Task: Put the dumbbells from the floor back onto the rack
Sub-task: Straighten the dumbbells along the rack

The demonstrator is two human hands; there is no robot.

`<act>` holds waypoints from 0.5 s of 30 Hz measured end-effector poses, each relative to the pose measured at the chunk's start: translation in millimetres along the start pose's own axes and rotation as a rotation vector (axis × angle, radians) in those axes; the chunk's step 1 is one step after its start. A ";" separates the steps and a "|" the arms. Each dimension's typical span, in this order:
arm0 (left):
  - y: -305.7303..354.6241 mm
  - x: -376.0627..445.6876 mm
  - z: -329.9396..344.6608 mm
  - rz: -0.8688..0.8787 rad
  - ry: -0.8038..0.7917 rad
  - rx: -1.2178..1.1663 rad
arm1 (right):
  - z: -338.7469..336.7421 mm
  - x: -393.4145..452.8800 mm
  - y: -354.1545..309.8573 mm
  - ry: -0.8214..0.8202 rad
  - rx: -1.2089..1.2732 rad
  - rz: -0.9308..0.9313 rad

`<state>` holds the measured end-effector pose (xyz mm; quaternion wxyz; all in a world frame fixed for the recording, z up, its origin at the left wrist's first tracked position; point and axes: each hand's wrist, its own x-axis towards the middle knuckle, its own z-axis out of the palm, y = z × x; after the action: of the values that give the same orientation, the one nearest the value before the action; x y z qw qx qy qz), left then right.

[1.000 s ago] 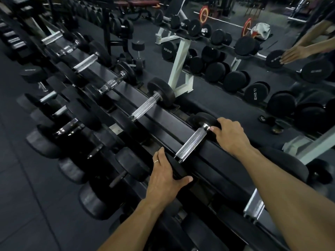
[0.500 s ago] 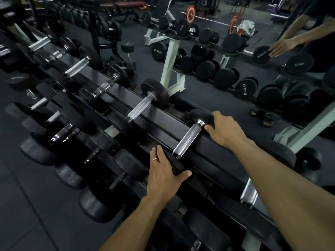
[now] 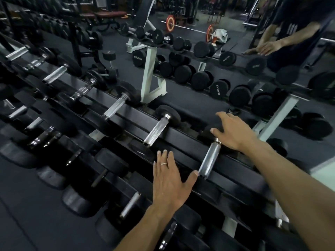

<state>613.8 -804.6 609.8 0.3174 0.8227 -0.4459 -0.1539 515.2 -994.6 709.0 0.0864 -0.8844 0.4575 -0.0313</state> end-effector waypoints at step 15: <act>51.1 -50.2 71.9 -0.299 0.069 -0.290 | 7.2 -11.6 70.7 -0.158 0.265 -0.044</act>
<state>514.9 -811.0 587.9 0.4211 0.8302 -0.2810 -0.2333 452.6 -1024.3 689.3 0.2375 -0.8748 0.4217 -0.0233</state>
